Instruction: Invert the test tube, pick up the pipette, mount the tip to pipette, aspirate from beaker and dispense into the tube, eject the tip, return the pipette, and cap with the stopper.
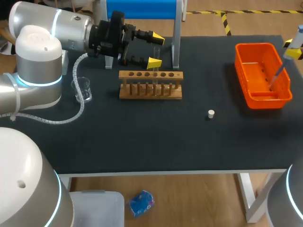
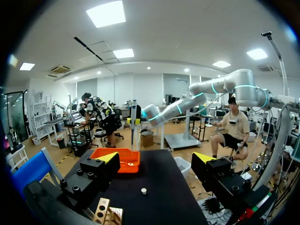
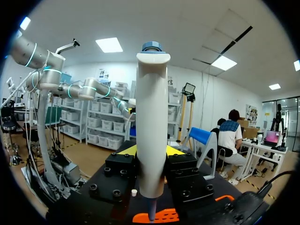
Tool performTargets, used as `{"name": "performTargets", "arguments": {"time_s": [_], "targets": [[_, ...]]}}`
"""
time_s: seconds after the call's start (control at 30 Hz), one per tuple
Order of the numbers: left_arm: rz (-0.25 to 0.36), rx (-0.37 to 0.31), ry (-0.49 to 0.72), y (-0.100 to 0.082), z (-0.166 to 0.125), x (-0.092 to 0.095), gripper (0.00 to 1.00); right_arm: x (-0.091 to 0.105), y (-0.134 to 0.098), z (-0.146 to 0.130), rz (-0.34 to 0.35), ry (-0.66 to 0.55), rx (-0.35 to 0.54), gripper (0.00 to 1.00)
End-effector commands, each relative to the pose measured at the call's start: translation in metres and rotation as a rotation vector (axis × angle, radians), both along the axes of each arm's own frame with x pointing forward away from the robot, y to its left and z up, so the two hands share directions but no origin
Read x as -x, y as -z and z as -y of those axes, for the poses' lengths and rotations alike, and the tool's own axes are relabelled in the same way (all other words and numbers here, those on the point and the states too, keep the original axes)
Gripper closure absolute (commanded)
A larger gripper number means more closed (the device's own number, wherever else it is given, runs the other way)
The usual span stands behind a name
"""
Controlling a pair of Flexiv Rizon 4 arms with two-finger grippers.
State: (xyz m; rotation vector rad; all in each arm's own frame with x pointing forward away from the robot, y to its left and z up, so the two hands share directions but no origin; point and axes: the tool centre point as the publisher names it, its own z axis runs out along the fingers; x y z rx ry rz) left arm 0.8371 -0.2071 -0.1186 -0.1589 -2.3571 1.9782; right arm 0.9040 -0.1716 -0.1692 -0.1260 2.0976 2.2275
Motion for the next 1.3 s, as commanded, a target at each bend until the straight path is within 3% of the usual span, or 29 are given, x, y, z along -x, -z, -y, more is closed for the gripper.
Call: {"name": "performTargets", "arguments": {"time_s": [0.03, 0.97, 1.0, 1.1, 1.23, 1.3], "targets": [[0.001, 0.002, 0.0, 0.001, 0.0, 0.0, 0.0, -0.012, 0.009, -0.001, 0.002, -0.024, -0.013, 1.0], [0.001, 0.002, 0.0, 0.001, 0.0, 0.0, 0.0, -0.012, 0.01, 0.0, 0.002, -0.02, -0.016, 1.0], [-0.038, -0.028, -0.033, -0.005, 0.001, -0.001, 0.0, -0.012, 0.01, 0.0, 0.002, -0.02, -0.016, 1.0], [-0.065, -0.043, -0.05, -0.018, 0.02, -0.009, 0.0, -0.012, 0.01, 0.0, 0.002, -0.02, -0.016, 1.0], [-0.097, -0.06, -0.034, -0.031, 0.065, -0.026, 0.0, -0.012, 0.01, 0.0, 0.002, -0.02, -0.016, 1.0], [-0.084, -0.074, -0.014, -0.036, 0.086, -0.034, 0.0, -0.012, 0.01, 0.0, 0.002, -0.02, -0.016, 1.0]]}}
